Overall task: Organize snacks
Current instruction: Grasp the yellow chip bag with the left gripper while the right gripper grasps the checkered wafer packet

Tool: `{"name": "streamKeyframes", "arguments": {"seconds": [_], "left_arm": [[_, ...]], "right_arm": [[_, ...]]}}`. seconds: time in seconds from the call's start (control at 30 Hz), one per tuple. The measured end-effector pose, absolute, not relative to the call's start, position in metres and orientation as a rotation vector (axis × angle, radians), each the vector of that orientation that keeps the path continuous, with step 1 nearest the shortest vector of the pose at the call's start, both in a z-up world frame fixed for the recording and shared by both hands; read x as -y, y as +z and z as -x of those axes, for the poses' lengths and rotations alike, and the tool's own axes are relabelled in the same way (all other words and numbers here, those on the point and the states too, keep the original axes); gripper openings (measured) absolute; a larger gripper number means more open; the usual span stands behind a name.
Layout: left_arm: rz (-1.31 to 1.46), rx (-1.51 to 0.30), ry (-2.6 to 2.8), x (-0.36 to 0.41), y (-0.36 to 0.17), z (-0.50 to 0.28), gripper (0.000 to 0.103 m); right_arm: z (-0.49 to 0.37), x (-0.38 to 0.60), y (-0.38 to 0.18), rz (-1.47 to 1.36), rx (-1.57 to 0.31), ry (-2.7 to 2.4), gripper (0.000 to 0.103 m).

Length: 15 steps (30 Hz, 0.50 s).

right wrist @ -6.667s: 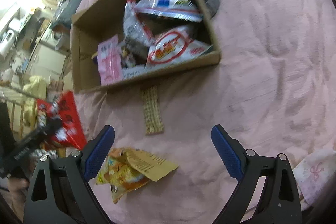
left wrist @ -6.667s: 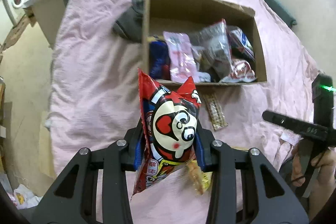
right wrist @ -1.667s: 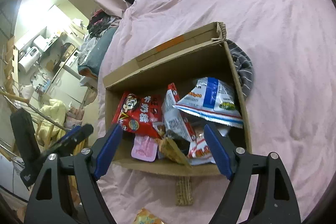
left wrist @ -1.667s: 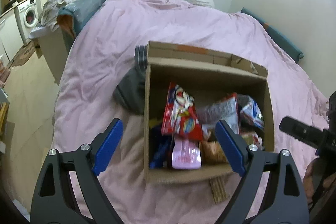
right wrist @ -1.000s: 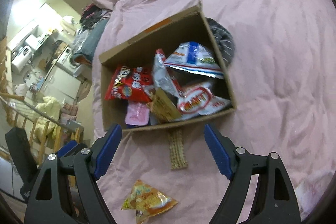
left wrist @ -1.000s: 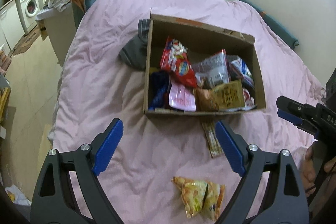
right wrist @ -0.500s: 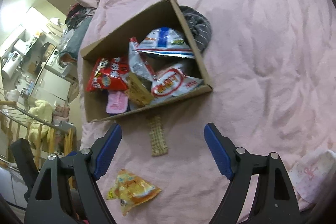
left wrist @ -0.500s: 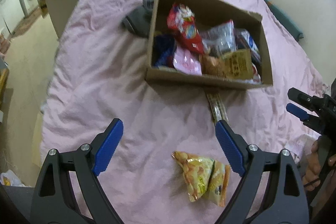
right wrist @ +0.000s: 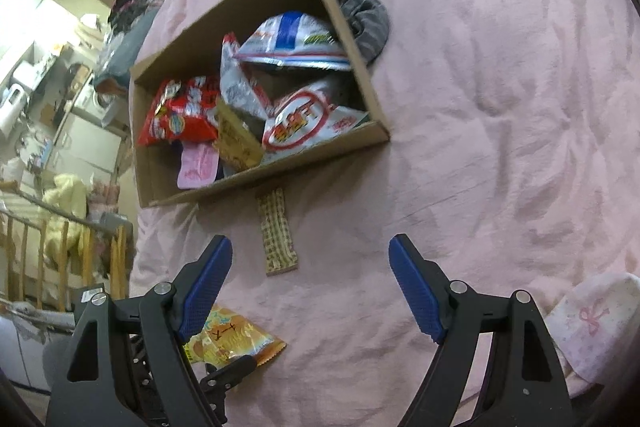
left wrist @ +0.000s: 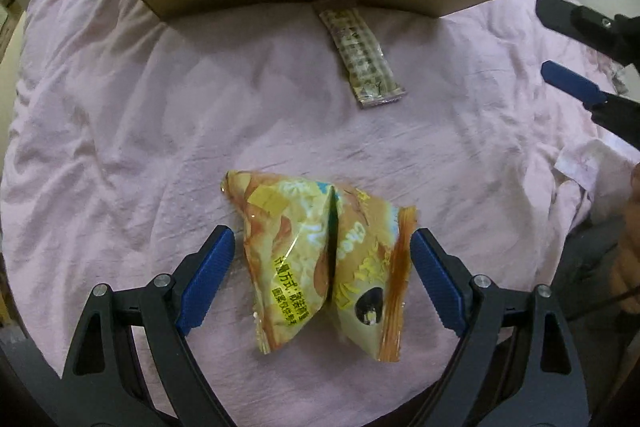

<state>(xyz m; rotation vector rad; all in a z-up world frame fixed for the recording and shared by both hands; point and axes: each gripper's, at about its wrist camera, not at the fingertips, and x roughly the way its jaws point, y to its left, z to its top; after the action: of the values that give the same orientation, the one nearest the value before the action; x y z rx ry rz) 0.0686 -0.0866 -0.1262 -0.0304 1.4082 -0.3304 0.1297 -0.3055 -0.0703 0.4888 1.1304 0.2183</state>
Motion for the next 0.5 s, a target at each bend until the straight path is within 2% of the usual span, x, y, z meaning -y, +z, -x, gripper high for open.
{"name": "streamKeyframes", "arguments": {"seconds": [0.07, 0.13, 0.2, 0.23, 0.3, 0.33, 0.5], "left_arm": [[0.038, -1.404, -0.327, 0.085, -0.125, -0.069, 0.085], [0.042, -1.406, -0.325, 0.08, -0.126, -0.07, 0.073], [0.069, -1.417, -0.329, 0.075, -0.125, -0.072, 0.071], [0.079, -1.41, -0.328, 0.074, -0.124, -0.073, 0.064], [0.07, -1.407, -0.334, 0.072, -0.121, -0.073, 0.059], [0.068, -1.402, -0.339, 0.071, -0.12, -0.072, 0.053], [0.07, -1.356, -0.303, 0.059, -0.107, -0.076, 0.046]], "right_arm": [[-0.134, 0.298, -0.073, -0.47, -1.142, 0.223, 0.083], [-0.139, 0.289, -0.076, -0.455, -1.158, 0.226, 0.083], [-0.146, 0.279, -0.08, -0.446, -1.174, 0.231, 0.083], [-0.15, 0.272, -0.081, -0.44, -1.183, 0.235, 0.083], [-0.155, 0.263, -0.081, -0.435, -1.187, 0.245, 0.083], [-0.158, 0.257, -0.081, -0.423, -1.188, 0.248, 0.083], [-0.172, 0.238, -0.09, -0.336, -1.219, 0.236, 0.083]]}}
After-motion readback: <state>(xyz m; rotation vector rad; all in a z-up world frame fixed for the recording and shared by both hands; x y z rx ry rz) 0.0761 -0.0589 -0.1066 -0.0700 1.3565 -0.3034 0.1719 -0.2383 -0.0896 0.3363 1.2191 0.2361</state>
